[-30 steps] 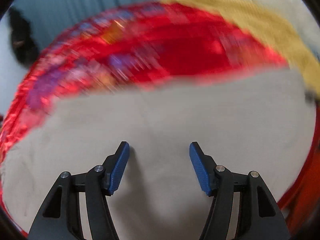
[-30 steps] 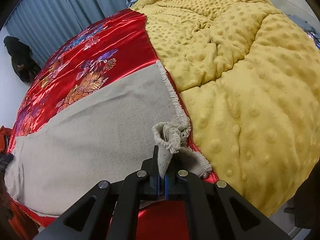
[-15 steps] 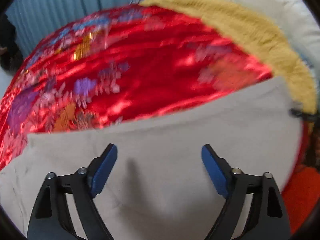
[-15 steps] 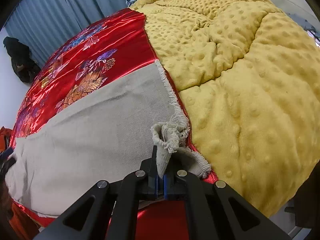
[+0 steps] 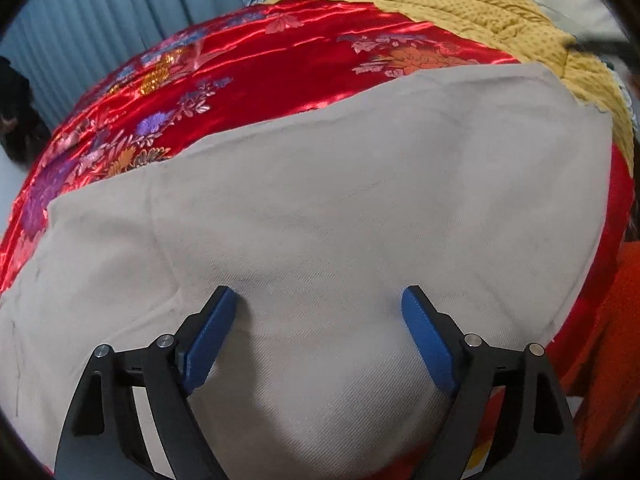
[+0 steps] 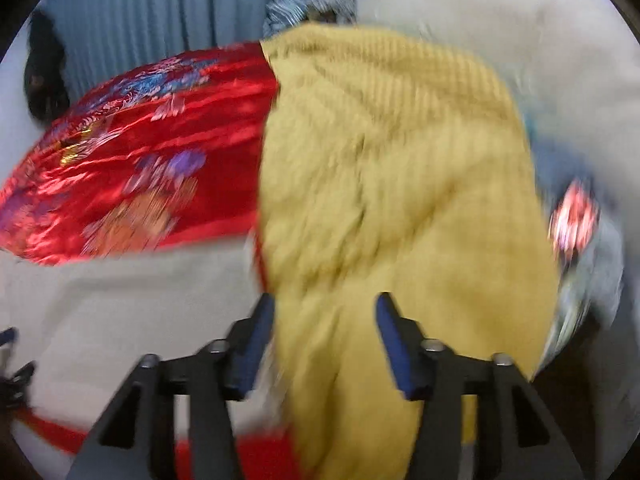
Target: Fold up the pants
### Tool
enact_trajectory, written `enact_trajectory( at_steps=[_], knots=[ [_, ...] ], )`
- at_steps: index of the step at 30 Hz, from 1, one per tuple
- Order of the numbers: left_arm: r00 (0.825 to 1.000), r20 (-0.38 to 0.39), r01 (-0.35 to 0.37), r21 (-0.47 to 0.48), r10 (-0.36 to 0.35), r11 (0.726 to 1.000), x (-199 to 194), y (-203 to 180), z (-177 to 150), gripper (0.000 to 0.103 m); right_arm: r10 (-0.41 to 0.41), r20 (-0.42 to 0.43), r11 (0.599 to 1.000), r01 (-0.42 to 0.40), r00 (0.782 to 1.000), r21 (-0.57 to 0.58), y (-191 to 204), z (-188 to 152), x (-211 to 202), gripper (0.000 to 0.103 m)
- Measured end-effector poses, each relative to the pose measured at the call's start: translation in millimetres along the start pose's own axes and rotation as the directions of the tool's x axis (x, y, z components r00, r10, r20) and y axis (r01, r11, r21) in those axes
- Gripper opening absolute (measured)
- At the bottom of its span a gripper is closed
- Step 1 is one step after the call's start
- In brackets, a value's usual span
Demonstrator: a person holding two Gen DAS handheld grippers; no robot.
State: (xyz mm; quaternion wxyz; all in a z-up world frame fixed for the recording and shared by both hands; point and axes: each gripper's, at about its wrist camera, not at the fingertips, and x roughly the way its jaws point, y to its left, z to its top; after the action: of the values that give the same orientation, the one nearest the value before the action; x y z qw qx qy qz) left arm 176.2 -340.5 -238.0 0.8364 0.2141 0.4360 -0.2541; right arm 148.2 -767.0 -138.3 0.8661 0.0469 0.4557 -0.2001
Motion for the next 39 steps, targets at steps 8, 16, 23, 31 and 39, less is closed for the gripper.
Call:
enact_trajectory(
  at_steps=[8,16,23,31,39],
  knots=[
    [1.000,0.008,-0.030,-0.020,0.030,0.999,7,13,2,0.093,0.000,0.028,0.998,0.001,1.000,-0.060,-13,68,153,0.075],
    [0.999,-0.005,-0.044,-0.038,0.044,0.998,11,16,3,0.099,-0.177,-0.072,0.966,0.159,0.982,-0.206,15,60,193,0.103],
    [0.998,-0.028,-0.055,-0.039,0.054,0.998,13,16,6,0.101,-0.159,-0.073,0.972,0.143,0.985,-0.188,10,60,192,0.103],
    [0.997,-0.041,-0.069,-0.044,0.068,0.997,14,15,7,0.102,-0.161,-0.070,0.971,0.145,0.985,-0.189,11,60,191,0.103],
    [0.997,-0.007,-0.075,-0.058,0.075,0.995,12,15,3,0.102,-0.160,-0.069,0.971,0.145,0.985,-0.188,10,60,191,0.103]
  ],
)
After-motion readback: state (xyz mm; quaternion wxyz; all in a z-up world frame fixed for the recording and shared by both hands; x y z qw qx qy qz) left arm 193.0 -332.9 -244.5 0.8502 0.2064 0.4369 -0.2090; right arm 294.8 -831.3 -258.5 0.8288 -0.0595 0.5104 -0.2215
